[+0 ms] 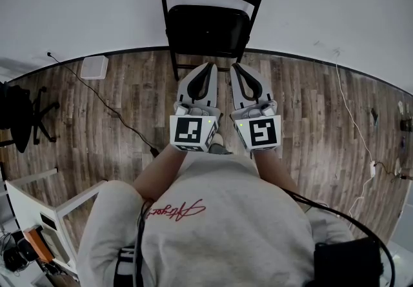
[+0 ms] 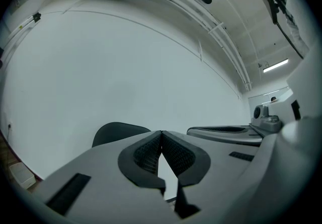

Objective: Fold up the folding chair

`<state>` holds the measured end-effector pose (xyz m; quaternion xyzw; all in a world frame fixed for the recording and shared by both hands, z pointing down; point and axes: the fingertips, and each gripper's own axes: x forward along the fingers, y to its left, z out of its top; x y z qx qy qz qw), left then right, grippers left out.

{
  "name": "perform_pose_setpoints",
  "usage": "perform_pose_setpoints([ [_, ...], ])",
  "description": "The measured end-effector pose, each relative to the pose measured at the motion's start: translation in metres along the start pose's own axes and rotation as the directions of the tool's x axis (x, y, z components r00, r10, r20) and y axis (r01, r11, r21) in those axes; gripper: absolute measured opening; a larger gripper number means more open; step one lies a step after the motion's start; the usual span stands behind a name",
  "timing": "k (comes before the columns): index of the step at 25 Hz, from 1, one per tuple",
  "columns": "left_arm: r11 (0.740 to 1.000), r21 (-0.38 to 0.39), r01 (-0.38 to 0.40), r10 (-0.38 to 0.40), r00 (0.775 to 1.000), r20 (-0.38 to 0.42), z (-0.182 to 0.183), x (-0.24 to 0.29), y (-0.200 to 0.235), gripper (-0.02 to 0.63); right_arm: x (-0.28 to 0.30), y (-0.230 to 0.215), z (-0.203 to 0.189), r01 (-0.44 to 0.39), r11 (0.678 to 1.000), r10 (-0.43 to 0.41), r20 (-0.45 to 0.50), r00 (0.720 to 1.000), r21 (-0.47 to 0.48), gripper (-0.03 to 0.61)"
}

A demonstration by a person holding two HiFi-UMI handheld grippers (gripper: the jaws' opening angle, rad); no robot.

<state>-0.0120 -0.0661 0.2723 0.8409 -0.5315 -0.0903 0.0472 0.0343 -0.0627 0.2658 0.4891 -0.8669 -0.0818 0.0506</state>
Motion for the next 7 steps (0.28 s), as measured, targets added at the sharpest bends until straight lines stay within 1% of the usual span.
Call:
perform_pose_setpoints([
  [7,1.000,-0.007,0.000,0.000,1.000,-0.007,-0.0025,0.0051,-0.0006,0.015,-0.0013,-0.0061,-0.0079,0.010,1.000,-0.009,-0.029,1.000,0.016,0.017],
])
